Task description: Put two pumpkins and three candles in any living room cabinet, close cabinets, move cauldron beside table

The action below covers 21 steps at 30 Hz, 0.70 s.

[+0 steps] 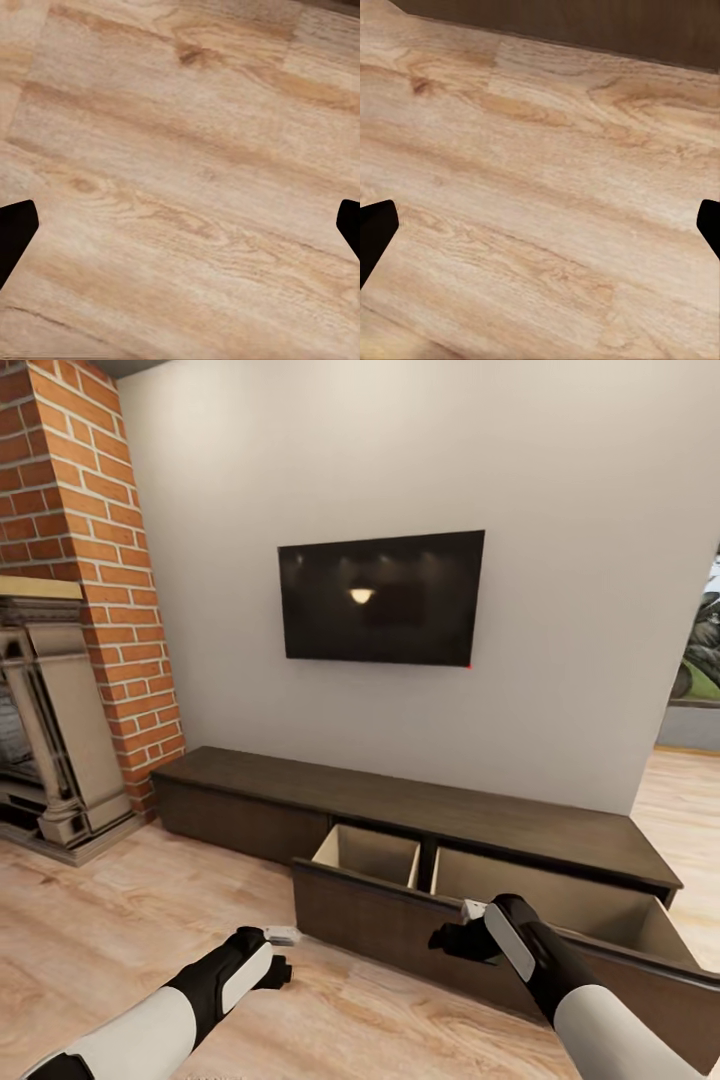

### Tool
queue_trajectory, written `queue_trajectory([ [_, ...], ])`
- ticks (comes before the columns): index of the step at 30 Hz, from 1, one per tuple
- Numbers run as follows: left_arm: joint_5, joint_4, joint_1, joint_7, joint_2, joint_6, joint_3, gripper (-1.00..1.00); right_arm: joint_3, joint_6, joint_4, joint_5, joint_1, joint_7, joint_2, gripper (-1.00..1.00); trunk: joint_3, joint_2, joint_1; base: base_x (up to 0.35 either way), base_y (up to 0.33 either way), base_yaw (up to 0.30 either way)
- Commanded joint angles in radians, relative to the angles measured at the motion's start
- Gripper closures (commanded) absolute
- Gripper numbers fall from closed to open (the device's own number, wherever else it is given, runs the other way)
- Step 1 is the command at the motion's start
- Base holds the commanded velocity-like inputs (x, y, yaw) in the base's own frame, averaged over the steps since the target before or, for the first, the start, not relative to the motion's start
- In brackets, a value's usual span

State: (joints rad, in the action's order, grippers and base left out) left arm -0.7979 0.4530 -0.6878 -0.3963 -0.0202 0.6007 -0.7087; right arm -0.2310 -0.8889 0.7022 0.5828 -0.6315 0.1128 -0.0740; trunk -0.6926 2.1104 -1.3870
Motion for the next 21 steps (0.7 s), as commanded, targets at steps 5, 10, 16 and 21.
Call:
queue_trajectory([
  [5, -0.01, 0.002, -0.001, -0.009, 0.009, 0.0, -0.008, -1.0, -0.005, -0.002, 0.002, 0.011, 0.0, 0.01, -0.001, -1.0, 0.016, -0.035, 0.019, 0.0, 0.0, 0.282],
  [10, -0.009, 0.003, -0.001, -0.007, 0.016, -0.001, -0.008, -1.0, -0.006, -0.002, 0.002, 0.01, 0.0, 0.01, 0.008, -1.0, 0.032, -0.07, 0.039, 0.0, 0.0, 0.286],
  [16, -0.009, 0.003, -0.001, -0.007, 0.017, -0.008, -0.008, -1.0, -0.007, -0.002, 0.002, 0.009, 0.0, 0.01, 0.015, -1.0, 0.051, -0.112, 0.062, 0.0, 0.0, 0.288],
  [21, -0.009, 0.003, -0.001, -0.007, 0.017, -0.01, -0.008, -1.0, -0.026, -0.002, 0.002, 0.009, 0.0, 0.01, 0.017, -1.0, 0.066, -0.147, 0.081, 0.0, 0.0, 0.289],
])
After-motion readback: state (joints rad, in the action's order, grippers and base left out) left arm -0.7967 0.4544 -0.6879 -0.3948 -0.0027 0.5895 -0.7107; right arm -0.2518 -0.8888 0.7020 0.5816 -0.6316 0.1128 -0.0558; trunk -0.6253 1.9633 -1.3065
